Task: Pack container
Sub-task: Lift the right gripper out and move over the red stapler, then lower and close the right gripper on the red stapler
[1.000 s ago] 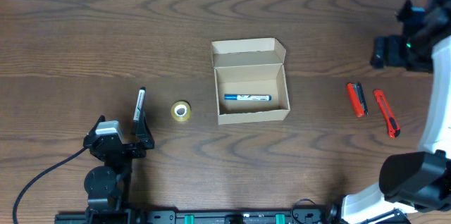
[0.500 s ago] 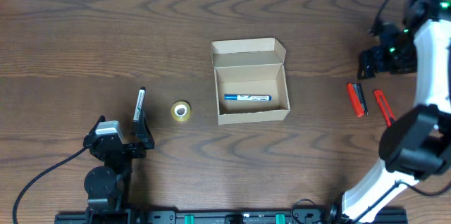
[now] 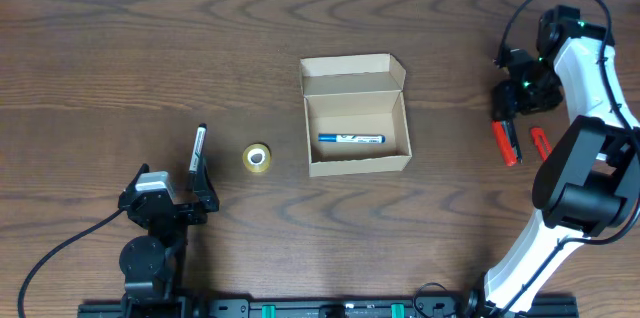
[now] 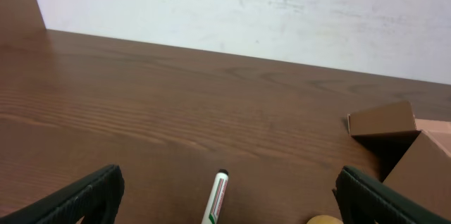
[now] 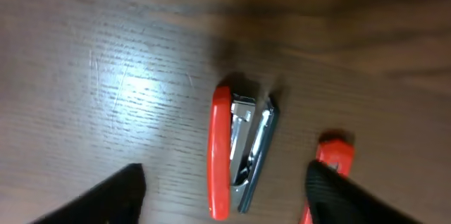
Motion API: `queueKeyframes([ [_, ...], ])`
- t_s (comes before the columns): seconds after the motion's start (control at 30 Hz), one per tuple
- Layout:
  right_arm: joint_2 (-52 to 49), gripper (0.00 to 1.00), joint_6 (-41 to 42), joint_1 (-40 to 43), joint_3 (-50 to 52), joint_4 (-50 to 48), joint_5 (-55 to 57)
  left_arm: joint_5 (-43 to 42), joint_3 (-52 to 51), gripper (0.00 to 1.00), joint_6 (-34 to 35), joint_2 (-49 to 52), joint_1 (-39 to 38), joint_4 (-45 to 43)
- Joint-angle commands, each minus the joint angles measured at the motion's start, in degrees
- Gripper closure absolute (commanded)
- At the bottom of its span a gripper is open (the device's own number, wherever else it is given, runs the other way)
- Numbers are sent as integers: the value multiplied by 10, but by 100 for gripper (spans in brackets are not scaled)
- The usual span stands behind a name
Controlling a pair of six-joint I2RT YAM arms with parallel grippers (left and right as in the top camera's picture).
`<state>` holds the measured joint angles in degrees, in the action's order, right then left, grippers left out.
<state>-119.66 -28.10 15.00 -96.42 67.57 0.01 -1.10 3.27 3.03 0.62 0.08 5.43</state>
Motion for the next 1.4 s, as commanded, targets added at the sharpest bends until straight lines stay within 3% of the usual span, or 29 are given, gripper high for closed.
queueKeyframes([
  [0.0,-3,26,-17,-5,14,-9,-28,0,-16,5,4,-4,-1,1],
  [0.6,-3,21,-22,-2,121,-88,-24,0,-16,5,4,-4,-1,1],
  [1.37,45,18,-7,-1,43,-58,-27,0,-16,5,4,-4,-1,3],
])
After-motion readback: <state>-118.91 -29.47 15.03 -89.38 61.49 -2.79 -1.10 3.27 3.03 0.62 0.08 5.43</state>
